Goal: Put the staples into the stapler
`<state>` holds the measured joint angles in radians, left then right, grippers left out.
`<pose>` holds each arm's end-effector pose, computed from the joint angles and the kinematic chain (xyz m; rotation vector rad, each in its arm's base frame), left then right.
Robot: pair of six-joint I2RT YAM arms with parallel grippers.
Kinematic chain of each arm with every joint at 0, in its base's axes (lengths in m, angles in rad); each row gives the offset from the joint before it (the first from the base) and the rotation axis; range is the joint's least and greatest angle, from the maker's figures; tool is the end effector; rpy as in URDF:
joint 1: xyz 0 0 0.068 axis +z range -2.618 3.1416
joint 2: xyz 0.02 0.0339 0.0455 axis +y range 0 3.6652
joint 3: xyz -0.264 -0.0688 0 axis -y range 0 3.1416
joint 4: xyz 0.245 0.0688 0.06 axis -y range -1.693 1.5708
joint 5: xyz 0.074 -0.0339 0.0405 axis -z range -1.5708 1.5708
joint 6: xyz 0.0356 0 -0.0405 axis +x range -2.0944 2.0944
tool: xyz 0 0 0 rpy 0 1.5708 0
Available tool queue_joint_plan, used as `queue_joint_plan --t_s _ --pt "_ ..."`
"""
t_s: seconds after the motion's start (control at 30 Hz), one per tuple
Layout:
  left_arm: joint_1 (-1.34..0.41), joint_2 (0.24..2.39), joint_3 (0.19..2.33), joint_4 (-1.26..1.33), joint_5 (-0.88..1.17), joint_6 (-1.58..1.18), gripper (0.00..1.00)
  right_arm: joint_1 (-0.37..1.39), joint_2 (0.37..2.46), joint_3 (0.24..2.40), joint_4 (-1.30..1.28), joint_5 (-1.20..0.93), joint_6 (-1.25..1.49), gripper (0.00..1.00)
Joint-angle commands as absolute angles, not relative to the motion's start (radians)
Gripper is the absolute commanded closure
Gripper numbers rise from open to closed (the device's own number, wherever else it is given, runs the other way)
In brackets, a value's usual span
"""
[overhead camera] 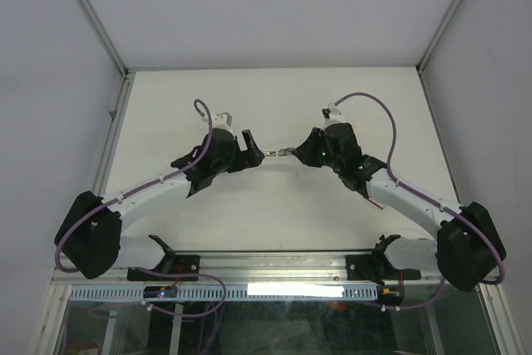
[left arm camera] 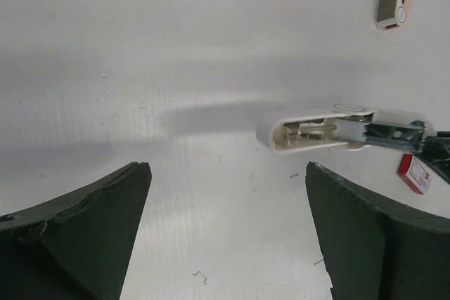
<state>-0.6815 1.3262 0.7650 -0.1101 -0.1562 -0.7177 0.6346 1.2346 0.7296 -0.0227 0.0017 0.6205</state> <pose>0.2216 -0.1727 0.2221 -0.1283 2.2941 -0.5762 0.2183 0.1606 0.2415 -0.0144 2.1896 0.7373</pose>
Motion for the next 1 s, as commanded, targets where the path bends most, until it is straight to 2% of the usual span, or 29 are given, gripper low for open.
queue_joint_plan --t_s 0.0,0.27,0.5,0.67,0.8,0.97 --pt "-0.658 1.264 0.726 -0.113 -0.167 -0.719 0.03 0.602 1.174 0.765 0.018 -0.064 0.655 1.0" --pt "-0.642 1.139 0.706 -0.108 -0.172 -0.595 0.01 0.532 1.164 0.802 -0.05 -0.215 0.639 1.0" --pt "-0.658 0.994 0.722 0.02 0.11 -0.278 0.02 0.458 1.185 0.933 -0.25 -0.545 0.528 1.0" --pt "-0.685 1.02 0.751 0.058 0.296 -0.189 0.02 0.446 1.2 0.998 -0.351 -0.713 0.488 1.0" --pt "-0.741 1.054 0.767 0.054 0.316 -0.154 0.02 0.444 1.204 1.016 -0.367 -0.785 0.495 1.0" --pt "-0.766 1.06 0.763 0.054 0.298 -0.156 0.09 0.443 1.216 1.016 -0.365 -0.794 0.504 1.0"
